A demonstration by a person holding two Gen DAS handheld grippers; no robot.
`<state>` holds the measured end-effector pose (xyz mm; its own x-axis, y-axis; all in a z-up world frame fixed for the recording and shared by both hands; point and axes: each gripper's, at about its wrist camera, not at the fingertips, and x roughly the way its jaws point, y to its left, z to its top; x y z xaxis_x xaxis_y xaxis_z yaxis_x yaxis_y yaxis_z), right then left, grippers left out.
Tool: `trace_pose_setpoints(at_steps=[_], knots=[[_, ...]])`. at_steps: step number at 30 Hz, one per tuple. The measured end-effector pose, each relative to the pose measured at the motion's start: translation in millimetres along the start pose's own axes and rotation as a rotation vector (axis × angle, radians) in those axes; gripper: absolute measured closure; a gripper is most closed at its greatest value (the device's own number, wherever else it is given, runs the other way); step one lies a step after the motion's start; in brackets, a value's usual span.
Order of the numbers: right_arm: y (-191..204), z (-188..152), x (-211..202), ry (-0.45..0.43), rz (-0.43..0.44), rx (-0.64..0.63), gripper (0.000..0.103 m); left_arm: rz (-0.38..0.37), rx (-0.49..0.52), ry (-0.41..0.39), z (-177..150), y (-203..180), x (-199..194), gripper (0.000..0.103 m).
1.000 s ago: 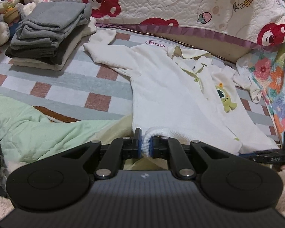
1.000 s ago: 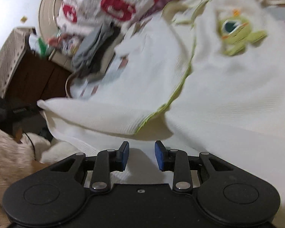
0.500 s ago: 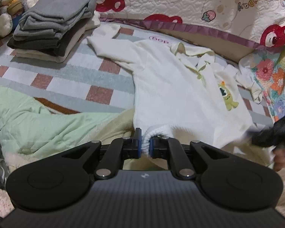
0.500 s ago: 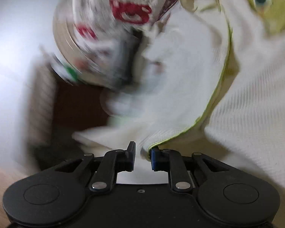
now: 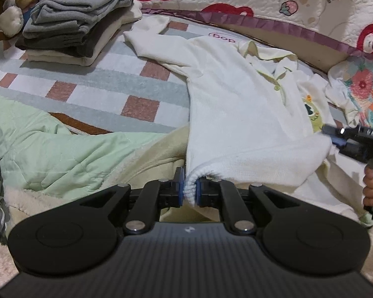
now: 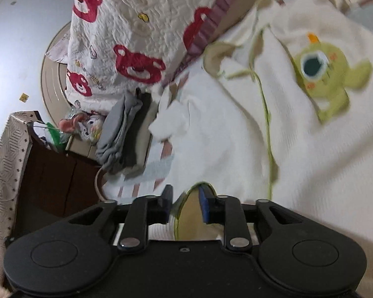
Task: Fold clothes
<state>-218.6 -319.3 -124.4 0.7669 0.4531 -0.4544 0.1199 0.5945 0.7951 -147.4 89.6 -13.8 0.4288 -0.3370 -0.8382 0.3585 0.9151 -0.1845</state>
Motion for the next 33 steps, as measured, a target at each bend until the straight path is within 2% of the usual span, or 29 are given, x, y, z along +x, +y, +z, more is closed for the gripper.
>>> trace_pose_setpoints(at_steps=[4,7,12,15,19,22,25,28,29,30,31,33], knots=[[25.6,4.6,-5.4,-0.058,-0.044,-0.17,0.062,0.044,0.03,-0.017,-2.4,-2.0,3.2,0.094],[32.1,-2.0,-27.9,-0.069,0.054,-0.217,0.061,0.035,0.013,-0.028,-4.3,2.0,1.4,0.094],[32.1,-27.1,-39.7,0.039,0.142,-0.276,0.061,0.024,0.01,-0.032,-4.5,1.9,0.3,0.094],[40.4,-40.4,-18.5,0.151,0.103,-0.385,0.061,0.022,0.01,-0.03,-4.8,2.4,0.7,0.094],[50.5,-48.3,10.7,0.172,0.03,-0.527,0.06,0.021,0.007,-0.034,-5.5,2.2,-3.2,0.094],[50.5,-45.8,28.9,0.142,-0.04,-0.544,0.057,0.018,-0.002,-0.039,-7.0,2.8,-9.3,0.094],[45.4,-45.6,37.7,0.154,-0.107,-0.538,0.057,0.014,-0.011,-0.044,-8.4,3.4,-15.2,0.094],[39.1,-44.9,36.4,0.149,-0.06,-0.474,0.057,0.005,-0.018,-0.045,-8.5,3.2,-16.7,0.094],[37.5,-44.5,34.2,0.148,-0.035,-0.456,0.067,-0.001,-0.021,-0.04,-9.4,2.3,-18.0,0.094],[36.2,-44.3,30.4,0.149,0.001,-0.447,0.092,-0.008,-0.025,-0.035,-10.3,1.3,-19.3,0.094],[35.2,-43.4,25.8,0.146,0.036,-0.433,0.096,-0.015,-0.029,-0.031,-11.3,0.3,-20.7,0.094],[33.0,-40.5,13.2,0.149,0.105,-0.368,0.096,-0.028,-0.036,-0.022,-13.1,-1.7,-23.3,0.094]])
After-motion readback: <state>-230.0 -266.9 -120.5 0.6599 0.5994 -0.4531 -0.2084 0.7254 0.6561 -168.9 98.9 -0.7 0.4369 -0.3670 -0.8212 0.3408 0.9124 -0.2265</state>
